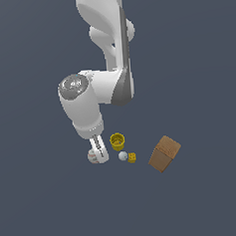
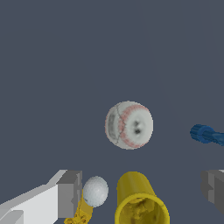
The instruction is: Pick up a designated object from a clutter of objects.
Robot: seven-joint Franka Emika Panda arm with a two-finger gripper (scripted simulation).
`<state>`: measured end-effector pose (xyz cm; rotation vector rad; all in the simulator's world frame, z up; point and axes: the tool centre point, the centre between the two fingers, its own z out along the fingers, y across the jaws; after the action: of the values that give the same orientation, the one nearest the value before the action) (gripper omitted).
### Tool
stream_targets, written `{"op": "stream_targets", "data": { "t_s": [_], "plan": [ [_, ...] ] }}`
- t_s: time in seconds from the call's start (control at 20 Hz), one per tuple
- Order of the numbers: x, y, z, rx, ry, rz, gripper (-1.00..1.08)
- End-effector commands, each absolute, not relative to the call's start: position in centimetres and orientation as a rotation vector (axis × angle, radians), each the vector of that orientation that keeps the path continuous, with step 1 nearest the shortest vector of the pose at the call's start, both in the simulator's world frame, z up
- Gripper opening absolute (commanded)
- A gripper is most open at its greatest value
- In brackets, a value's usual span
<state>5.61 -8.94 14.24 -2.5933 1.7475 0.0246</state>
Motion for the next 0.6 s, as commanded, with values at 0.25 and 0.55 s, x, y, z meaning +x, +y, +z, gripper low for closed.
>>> {"op": "stream_targets", "data": {
  "t_s": [0.25,0.55],
  "plan": [
    [6.0,-10.5,11.4,-2.43,1.982,0.01,1.0],
    [6.0,-11.2,10.1,-2.355,2.078,0.002,1.0]
  ]
}}
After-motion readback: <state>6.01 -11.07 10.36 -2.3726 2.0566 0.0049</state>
